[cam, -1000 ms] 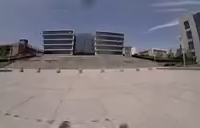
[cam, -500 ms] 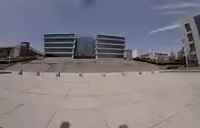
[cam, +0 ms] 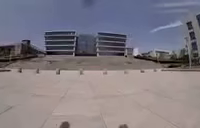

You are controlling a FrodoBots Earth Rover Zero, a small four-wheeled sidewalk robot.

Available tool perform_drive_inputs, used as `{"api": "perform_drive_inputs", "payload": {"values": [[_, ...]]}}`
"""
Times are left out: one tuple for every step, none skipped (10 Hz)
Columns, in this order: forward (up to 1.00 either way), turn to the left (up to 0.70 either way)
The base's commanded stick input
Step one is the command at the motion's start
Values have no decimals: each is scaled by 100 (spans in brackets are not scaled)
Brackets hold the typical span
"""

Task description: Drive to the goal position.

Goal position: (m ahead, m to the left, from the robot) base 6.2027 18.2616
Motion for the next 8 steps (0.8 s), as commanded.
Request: {"api": "perform_drive_inputs", "payload": {"values": [[70,0],[70,0],[70,0],[70,0],[70,0],[70,0],[70,0],[70,0]]}}
